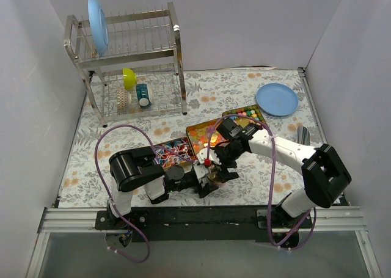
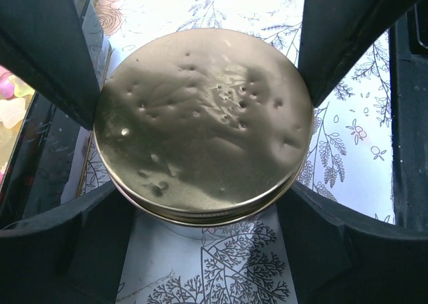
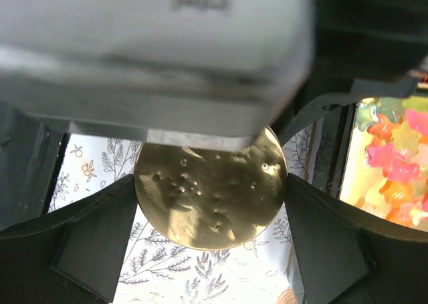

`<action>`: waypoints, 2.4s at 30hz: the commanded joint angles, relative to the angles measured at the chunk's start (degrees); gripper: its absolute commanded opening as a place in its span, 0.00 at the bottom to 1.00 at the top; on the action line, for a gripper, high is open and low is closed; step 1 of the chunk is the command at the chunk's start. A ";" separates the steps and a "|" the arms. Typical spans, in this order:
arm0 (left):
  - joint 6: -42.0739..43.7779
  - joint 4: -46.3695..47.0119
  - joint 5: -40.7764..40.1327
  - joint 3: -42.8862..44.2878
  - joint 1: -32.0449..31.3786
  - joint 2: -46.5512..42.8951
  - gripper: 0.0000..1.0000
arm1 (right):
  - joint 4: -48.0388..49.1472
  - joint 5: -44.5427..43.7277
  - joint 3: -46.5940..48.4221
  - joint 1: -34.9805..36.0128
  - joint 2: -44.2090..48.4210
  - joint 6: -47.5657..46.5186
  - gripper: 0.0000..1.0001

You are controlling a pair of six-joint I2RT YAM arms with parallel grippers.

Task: Pack the candies
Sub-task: Screw the bottle lid onto the packing bottle.

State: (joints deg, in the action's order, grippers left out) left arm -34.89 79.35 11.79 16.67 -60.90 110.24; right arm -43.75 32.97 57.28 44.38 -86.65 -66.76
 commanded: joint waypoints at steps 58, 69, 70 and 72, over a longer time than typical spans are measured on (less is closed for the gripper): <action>-0.88 -7.72 -3.00 1.18 0.35 3.49 0.00 | 10.25 -15.61 -2.26 -6.85 19.41 35.13 0.96; -0.96 -7.81 -3.00 1.26 0.35 3.67 0.00 | 10.88 0.78 -3.49 -5.53 15.20 26.34 0.66; -0.96 -7.81 -3.09 1.26 0.35 3.84 0.00 | 10.96 0.87 -3.75 -5.45 14.50 25.90 0.66; -1.05 -7.81 -3.00 1.26 0.35 3.85 0.00 | 10.79 1.04 -3.58 -5.36 12.48 24.58 0.65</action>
State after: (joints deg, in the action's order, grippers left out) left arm -35.57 79.46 8.62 18.87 -60.51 111.98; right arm -33.80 29.93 53.43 38.61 -71.31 -37.71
